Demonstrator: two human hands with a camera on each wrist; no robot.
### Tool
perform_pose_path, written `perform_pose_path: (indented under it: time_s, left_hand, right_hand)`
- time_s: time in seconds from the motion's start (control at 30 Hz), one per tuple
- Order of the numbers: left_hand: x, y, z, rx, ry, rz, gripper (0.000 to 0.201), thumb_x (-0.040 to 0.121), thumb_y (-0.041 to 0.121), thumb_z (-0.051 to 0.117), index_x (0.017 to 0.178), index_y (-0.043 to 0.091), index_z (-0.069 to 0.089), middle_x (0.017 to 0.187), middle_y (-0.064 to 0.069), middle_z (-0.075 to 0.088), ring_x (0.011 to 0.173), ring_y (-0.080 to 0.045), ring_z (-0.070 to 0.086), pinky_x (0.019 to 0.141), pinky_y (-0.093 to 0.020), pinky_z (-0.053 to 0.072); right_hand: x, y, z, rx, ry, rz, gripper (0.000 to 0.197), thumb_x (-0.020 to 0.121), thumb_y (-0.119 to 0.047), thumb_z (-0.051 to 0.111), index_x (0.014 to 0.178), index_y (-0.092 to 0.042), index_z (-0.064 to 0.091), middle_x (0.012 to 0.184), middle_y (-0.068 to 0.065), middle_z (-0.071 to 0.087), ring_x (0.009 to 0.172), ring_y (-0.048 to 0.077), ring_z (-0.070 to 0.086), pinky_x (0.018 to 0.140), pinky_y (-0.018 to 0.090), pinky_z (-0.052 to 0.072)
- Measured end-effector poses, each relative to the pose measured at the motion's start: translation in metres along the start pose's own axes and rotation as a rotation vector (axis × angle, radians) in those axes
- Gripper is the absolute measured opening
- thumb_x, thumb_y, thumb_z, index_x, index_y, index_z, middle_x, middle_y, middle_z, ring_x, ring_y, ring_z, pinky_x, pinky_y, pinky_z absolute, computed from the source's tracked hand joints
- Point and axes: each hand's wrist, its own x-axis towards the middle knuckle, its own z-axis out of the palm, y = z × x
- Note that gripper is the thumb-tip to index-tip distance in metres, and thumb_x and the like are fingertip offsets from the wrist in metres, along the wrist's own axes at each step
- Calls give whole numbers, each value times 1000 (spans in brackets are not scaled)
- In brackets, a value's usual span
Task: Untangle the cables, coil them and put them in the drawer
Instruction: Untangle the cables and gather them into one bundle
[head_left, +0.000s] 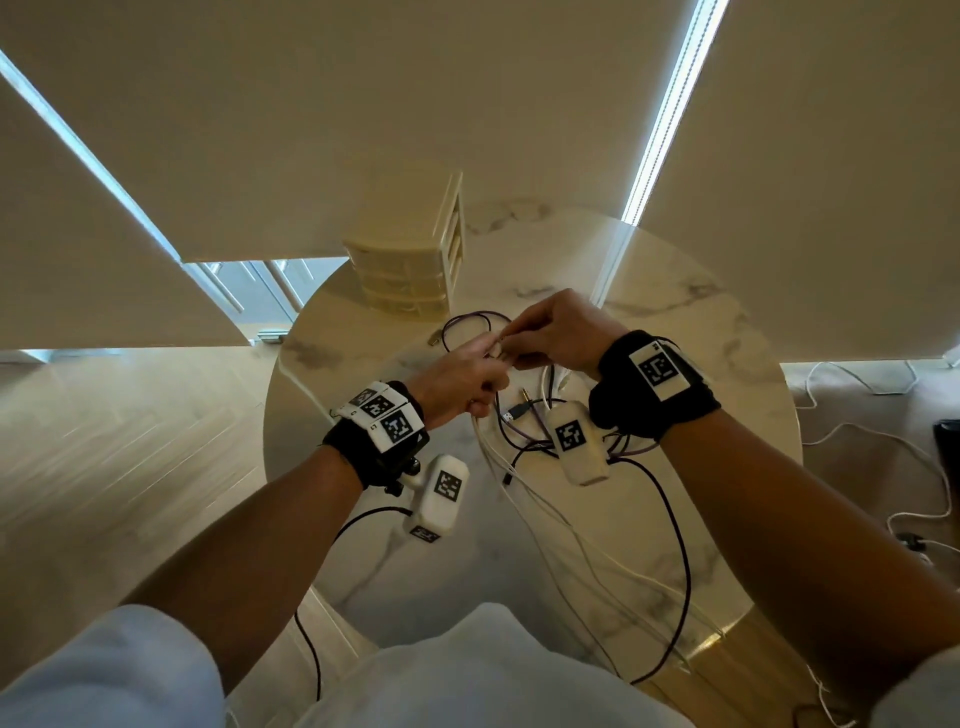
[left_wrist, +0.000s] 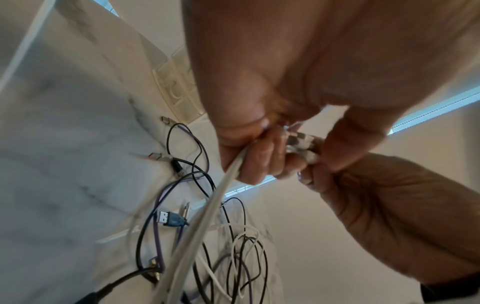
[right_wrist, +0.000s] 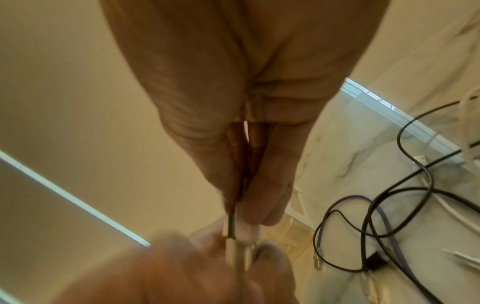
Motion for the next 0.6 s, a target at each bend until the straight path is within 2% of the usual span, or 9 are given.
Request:
perform_pose_path:
  time_s: [0.03, 0.1, 0.2, 0.27, 0.3, 0.37, 0.47, 0.5, 0.6]
  left_hand:
    - [2, -2, 0, 45, 26, 14, 31, 90, -5, 42, 108, 19, 50, 66, 1, 39, 48, -7, 32, 44, -21, 28]
    - [7, -5, 2, 131, 78, 16, 22, 92, -4, 42, 100, 16, 46, 67, 0, 35, 48, -7, 31, 42, -20, 27]
    - [16, -9, 1, 133, 175, -28, 12, 96, 3, 40, 97, 14, 46, 64, 0, 33, 49, -10, 27, 42, -22, 24]
    - [20, -14, -3, 56, 214, -45, 13, 97, 6, 39, 106, 13, 47, 61, 1, 32, 47, -10, 26, 44, -22, 23]
    - [21, -17, -7, 12, 220, -49, 13, 98, 7, 38, 104, 14, 48, 60, 3, 32, 46, -9, 26, 44, -22, 23]
    - [22, -24, -14, -85, 231, -58, 14, 99, 9, 38, 96, 16, 49, 56, 5, 32, 43, -8, 28, 43, -22, 26]
    - [26, -33, -22, -237, 265, -76, 19, 100, 10, 37, 85, 19, 46, 50, 8, 30, 41, -7, 29, 43, -21, 29]
    - [27, -34, -24, -278, 276, -80, 22, 101, 10, 37, 82, 20, 44, 49, 8, 29, 40, -7, 28, 42, -19, 28]
    - [27, -34, -27, -352, 282, -58, 29, 103, 14, 36, 75, 21, 37, 51, 7, 28, 39, -5, 25, 39, -18, 21]
  right_hand:
    - [3, 2, 0, 1, -22, -14, 9, 79, -20, 75, 87, -15, 75, 85, 6, 76, 83, 20, 73, 83, 35, 58]
    - [10, 7, 0, 60, -56, -24, 16, 78, -24, 75, 94, -18, 74, 88, 6, 75, 85, 21, 73, 85, 38, 57]
    - [23, 30, -5, 220, 36, 59, 40, 89, -13, 64, 127, -16, 54, 102, 6, 66, 83, 22, 68, 77, 35, 58]
    - [36, 64, -16, 44, 213, 158, 43, 91, -11, 60, 132, -14, 49, 109, 5, 55, 85, 24, 60, 79, 39, 57]
    - [42, 81, -22, -74, 262, 215, 44, 90, -10, 59, 132, -12, 49, 112, 6, 53, 89, 24, 57, 85, 43, 55]
    - [47, 105, -27, -291, 260, 295, 48, 87, -6, 56, 134, -17, 50, 126, 10, 52, 103, 24, 56, 98, 43, 49]
    - [44, 118, -24, -544, 233, 316, 56, 83, -6, 53, 132, -33, 51, 138, 8, 39, 117, 32, 53, 100, 43, 47]
    - [45, 120, -22, -606, 214, 322, 53, 83, -8, 53, 131, -32, 52, 135, 7, 36, 116, 33, 53, 99, 45, 47]
    - [45, 124, -18, -823, 154, 299, 29, 87, -10, 51, 115, -12, 56, 123, 11, 44, 105, 38, 57, 89, 45, 50]
